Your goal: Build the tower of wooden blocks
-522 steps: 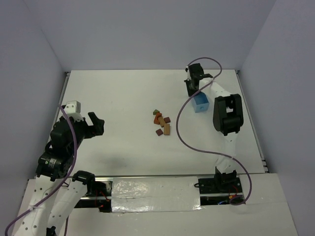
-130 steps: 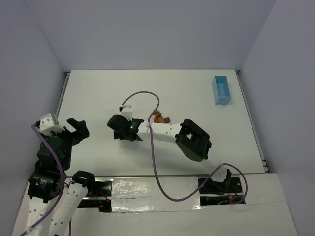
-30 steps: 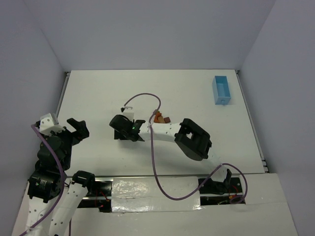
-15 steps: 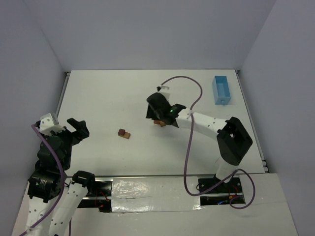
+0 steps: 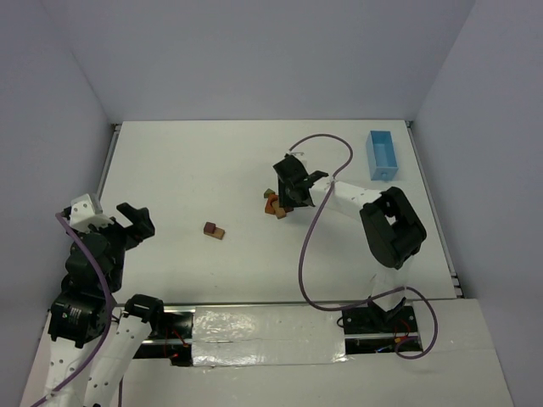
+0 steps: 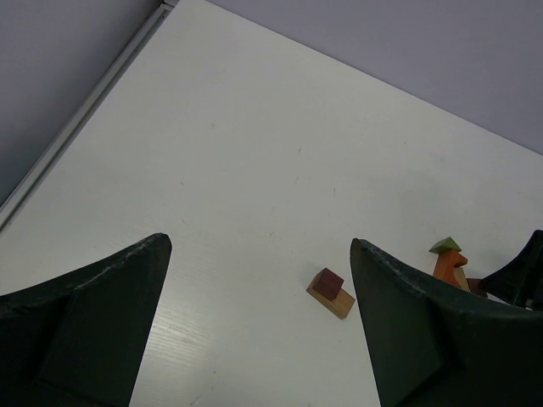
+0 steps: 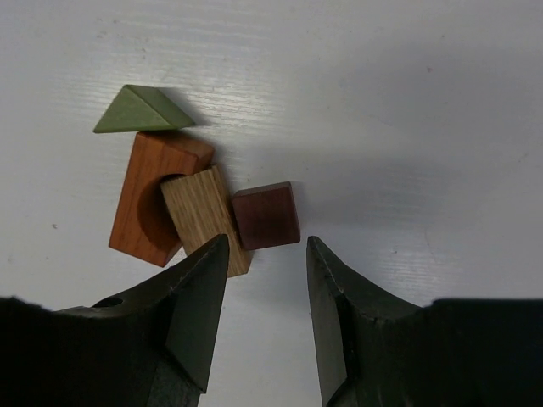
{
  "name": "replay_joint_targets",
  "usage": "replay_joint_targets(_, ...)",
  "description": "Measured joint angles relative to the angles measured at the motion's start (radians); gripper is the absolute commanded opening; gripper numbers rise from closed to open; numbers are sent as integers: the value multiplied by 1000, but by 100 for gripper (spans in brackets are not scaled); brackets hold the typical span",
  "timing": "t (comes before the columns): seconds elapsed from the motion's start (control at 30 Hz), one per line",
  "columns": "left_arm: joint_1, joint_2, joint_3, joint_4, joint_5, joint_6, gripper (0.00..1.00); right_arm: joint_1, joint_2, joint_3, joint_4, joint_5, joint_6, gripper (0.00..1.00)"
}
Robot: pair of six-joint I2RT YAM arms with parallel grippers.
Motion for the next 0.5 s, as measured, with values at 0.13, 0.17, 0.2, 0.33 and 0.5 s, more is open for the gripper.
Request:
replay_joint_targets(0.13, 0, 7, 0, 1, 4, 1, 99, -9, 51, 6, -8, -20, -30, 49)
replay_joint_targets(0.17, 0, 8, 0, 1, 6, 1, 100, -11, 57, 6, -8, -24, -35, 49)
replay_joint_targets(0.2, 0, 8, 0, 1, 7, 1, 100, -14, 62, 6, -8, -31, -41, 49)
replay_joint_targets(0.33, 0, 8, 0, 1, 11, 1, 99, -21, 71, 18, -7, -45, -60, 50)
replay_joint_targets(0.5, 0, 11, 0, 1, 14, 1, 100, -30, 91, 39, -3, -65, -79, 49)
